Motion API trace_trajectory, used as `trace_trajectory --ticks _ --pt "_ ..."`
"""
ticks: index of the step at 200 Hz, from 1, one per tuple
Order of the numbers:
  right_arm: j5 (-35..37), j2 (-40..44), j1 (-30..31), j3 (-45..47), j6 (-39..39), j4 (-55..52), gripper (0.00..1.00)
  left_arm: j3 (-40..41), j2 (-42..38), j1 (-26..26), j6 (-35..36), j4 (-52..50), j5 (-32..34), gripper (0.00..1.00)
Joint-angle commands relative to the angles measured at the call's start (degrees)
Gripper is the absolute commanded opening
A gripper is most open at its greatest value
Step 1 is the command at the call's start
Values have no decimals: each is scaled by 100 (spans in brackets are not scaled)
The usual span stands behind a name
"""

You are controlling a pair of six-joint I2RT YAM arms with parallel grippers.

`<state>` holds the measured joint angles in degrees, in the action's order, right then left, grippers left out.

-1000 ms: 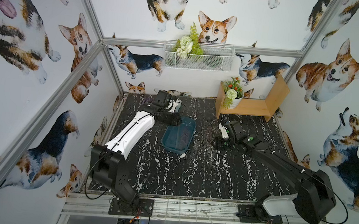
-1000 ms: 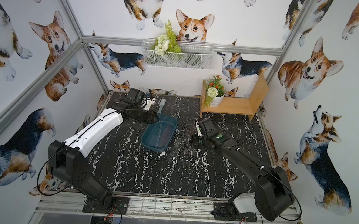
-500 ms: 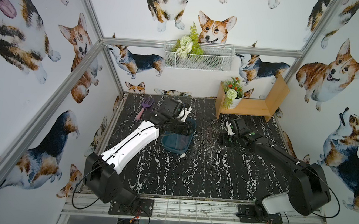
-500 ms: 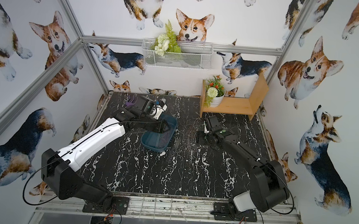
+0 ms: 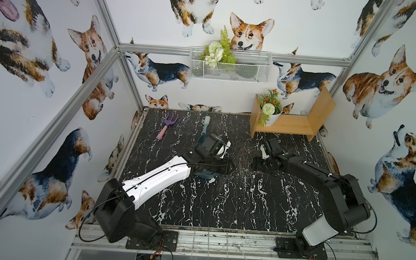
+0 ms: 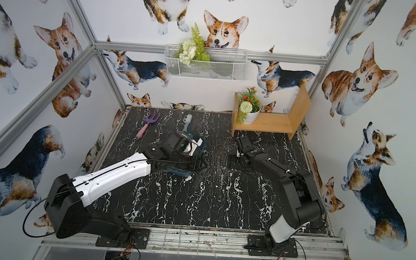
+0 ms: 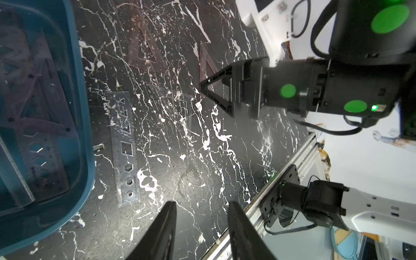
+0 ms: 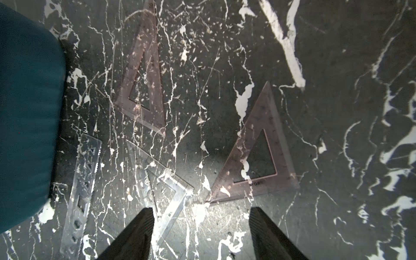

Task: Put the scattered rulers into the storage box
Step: Pick up the ruler from the center of the board.

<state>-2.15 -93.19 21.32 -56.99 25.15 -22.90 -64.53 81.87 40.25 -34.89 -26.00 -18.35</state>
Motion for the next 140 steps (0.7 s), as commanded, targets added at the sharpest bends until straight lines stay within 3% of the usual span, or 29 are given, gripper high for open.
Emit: trace_trajectory --ticks 1,140 --pt "152 -132 -2 -36 -72 199 74 108 -87 19 -145 272 46 44" --pt "-37 -631 3 50 -55 574 77 346 -59 29 -193 402 5 44"
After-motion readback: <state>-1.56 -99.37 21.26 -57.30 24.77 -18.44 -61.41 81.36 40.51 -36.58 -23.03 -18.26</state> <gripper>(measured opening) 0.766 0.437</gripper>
